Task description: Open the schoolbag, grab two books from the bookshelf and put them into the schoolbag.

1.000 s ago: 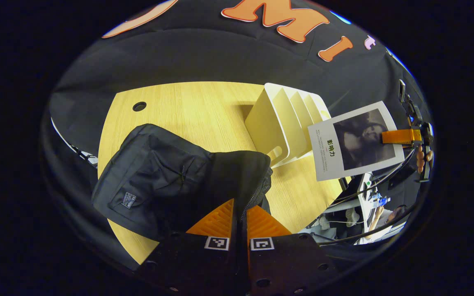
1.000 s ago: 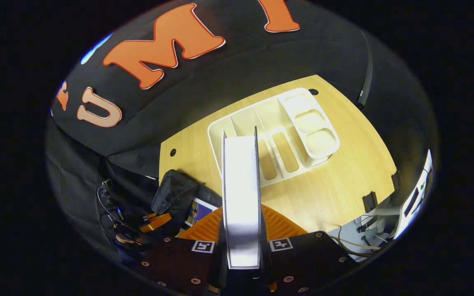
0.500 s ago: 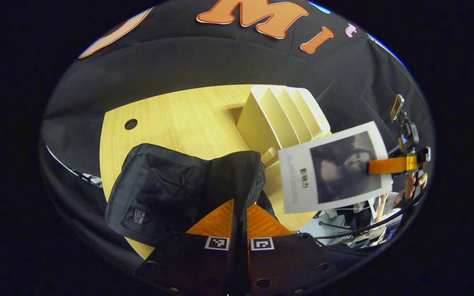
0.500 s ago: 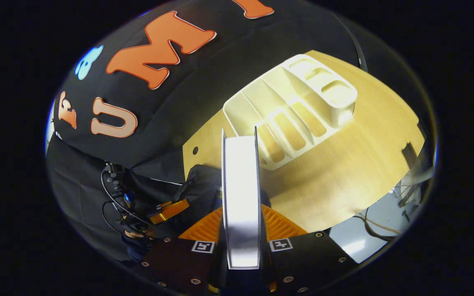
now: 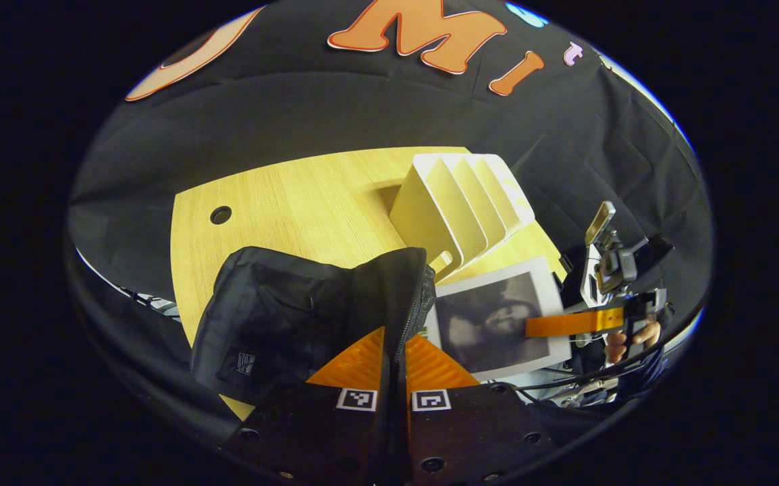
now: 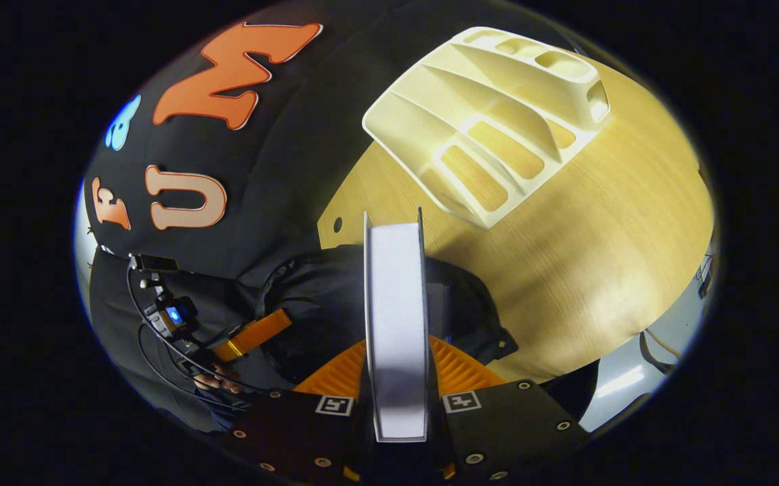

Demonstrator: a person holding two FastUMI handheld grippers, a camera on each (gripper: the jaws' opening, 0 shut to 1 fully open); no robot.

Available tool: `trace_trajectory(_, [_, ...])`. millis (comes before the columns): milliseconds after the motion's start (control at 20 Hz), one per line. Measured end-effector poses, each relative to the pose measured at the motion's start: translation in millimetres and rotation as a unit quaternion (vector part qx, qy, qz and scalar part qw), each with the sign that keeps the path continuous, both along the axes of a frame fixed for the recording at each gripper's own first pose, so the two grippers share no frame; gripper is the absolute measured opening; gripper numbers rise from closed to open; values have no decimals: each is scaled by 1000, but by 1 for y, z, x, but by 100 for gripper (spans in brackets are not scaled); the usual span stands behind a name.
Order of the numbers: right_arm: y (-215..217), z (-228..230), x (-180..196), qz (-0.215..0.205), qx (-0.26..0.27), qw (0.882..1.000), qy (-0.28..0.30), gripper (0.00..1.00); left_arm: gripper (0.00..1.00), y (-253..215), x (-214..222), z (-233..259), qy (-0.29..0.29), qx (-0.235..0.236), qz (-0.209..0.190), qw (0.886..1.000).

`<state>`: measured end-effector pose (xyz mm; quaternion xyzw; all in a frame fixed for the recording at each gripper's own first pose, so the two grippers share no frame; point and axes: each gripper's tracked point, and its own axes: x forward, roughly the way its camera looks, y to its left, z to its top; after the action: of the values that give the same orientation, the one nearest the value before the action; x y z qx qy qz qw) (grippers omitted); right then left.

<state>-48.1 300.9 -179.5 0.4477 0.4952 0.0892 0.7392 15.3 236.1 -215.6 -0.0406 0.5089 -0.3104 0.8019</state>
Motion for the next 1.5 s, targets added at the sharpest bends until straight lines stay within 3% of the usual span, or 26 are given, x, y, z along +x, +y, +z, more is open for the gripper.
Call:
trace_trajectory(250, [29,-13,24,-20,46,999,-13,33,5,-4,-3,4,5,-7,1,1000])
trace_trajectory(700, [108,-59,35,4,98,995,-1,34,5,-23,-6,26,-12,-15,-18,1000])
trace_trajectory(1050, [144,-75,45,15,116,993,-10,33,5,-37,-14,32,-16,-19,-35,999])
trace_trajectory(1250, [185,-88,39,47,114,992,6,34,5,-45,-21,27,-13,-21,-43,999])
trace_trajectory(1400, [172,-90,40,32,94,995,15,36,5,-40,-14,29,-12,-36,-25,999])
trace_trajectory(1500, [156,-99,33,40,51,997,33,42,5,-35,-11,27,-14,-35,-19,999])
